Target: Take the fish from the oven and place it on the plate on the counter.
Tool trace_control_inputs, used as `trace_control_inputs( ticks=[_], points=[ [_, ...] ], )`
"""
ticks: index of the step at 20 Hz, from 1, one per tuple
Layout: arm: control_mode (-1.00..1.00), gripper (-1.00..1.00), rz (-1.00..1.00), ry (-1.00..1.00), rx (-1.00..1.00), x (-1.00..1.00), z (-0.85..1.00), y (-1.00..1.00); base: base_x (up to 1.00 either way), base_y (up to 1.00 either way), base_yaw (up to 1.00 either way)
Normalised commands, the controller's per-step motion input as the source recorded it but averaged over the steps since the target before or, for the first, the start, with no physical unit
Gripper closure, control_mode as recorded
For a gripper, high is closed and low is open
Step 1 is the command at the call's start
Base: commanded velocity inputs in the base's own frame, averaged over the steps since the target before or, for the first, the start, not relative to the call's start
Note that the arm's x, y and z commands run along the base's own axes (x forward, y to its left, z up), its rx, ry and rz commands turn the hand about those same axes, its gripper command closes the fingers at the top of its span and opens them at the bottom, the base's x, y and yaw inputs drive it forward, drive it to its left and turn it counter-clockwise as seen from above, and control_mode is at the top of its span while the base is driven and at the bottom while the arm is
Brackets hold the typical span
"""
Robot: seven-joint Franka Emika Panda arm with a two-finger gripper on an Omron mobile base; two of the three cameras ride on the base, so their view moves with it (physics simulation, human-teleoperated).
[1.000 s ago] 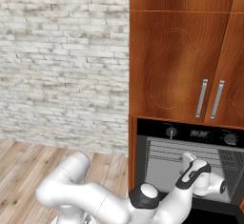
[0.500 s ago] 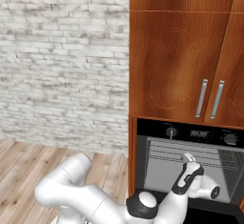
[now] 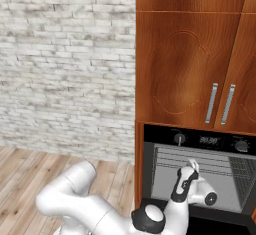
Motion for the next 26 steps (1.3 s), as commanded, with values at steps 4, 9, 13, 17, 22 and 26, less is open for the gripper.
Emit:
trace_control_inputs(
  ticks=[4,9,13,17,22,26],
  points=[
    [-1.0,-1.0,-0.01,0.0,0.0,0.13,-0.4,0.0,0.0,0.0,0.0],
    [-1.0,-1.0,0.0,0.0,0.0,0.01,-0.44,-0.09,0.0,0.0,0.0],
    [-1.0,-1.0,0.0,0.0,0.0,0.11,-0.34,-0.22,0.0,0.0,0.0],
    [-1.0,-1.0,0.0,0.0,0.0,0.25,-0.35,-0.29,0.0,0.0,0.0],
    [-1.0,-1.0,0.0,0.0,0.0,0.25,-0.43,-0.26,0.0,0.0,0.0],
    [-1.0,-1.0,0.0,0.0,0.0,0.04,-0.48,-0.15,0.0,0.0,0.0]
  ],
)
